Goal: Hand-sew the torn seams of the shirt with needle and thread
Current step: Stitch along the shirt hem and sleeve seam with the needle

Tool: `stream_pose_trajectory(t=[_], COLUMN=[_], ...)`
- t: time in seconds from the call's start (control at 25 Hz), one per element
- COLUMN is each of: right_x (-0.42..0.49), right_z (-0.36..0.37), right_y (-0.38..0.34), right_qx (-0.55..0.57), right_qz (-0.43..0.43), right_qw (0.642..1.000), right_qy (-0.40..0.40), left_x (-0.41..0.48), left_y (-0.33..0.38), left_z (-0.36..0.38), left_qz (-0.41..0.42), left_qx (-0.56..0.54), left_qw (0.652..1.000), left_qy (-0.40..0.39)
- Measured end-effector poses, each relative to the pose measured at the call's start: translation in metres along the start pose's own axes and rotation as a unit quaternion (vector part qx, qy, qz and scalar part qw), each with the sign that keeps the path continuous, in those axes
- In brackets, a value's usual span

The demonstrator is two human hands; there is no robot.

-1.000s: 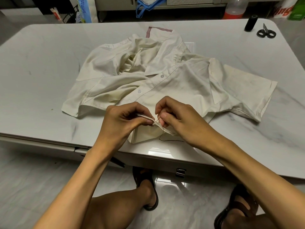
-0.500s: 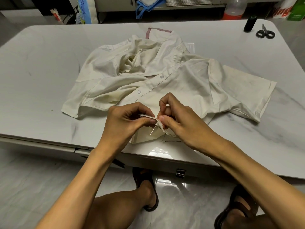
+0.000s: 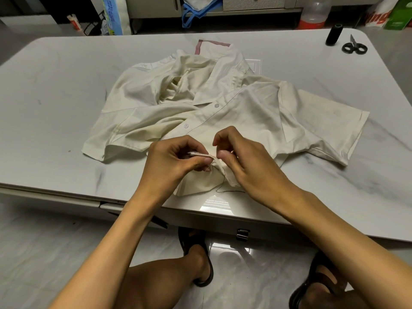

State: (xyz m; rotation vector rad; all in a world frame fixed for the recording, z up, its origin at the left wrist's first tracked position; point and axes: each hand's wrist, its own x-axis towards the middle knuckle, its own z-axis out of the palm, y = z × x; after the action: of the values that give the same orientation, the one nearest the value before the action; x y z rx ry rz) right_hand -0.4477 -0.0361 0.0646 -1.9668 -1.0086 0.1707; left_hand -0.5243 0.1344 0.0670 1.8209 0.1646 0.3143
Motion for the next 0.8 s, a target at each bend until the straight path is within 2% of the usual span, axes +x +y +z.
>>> stream_pose_trajectory(t=[0.08, 0.12, 0.24, 0.4, 0.64, 0.72, 0.8], right_x=[-0.003, -0.005, -0.006, -0.005, 0.000, 0.001, 0.003], right_z=[0.000, 0.001, 0.004, 0.006, 0.005, 0.002, -0.005], right_y=[-0.002, -0.002, 0.000, 0.005, 0.006, -0.002, -0.012], right_qx=[-0.079, -0.113, -0.177, -0.180, -0.077, 0.032, 0.176], right_qz=[-0.068, -0.099, -0.143, -0.151, -0.097, -0.049, 0.022], right_qw=[0.991, 0.984, 0.969, 0.965, 0.983, 0.988, 0.970], right_qy=[0.081, 0.096, 0.097, 0.118, 0.138, 0.146, 0.169], left_x=[0.002, 0.003, 0.003, 0.003, 0.004, 0.005, 0.008], left_y=[0.002, 0.003, 0.005, 0.006, 0.007, 0.006, 0.004], left_z=[0.000, 0.000, 0.000, -0.003, -0.001, -0.001, -0.002], left_qz=[-0.045, -0.063, -0.097, -0.118, -0.130, -0.137, -0.148], left_qx=[-0.027, -0.042, -0.076, -0.098, -0.094, -0.089, -0.085], left_qw=[0.999, 0.997, 0.992, 0.987, 0.986, 0.986, 0.985], left_qy=[-0.007, -0.013, -0.031, -0.040, -0.043, -0.029, -0.003])
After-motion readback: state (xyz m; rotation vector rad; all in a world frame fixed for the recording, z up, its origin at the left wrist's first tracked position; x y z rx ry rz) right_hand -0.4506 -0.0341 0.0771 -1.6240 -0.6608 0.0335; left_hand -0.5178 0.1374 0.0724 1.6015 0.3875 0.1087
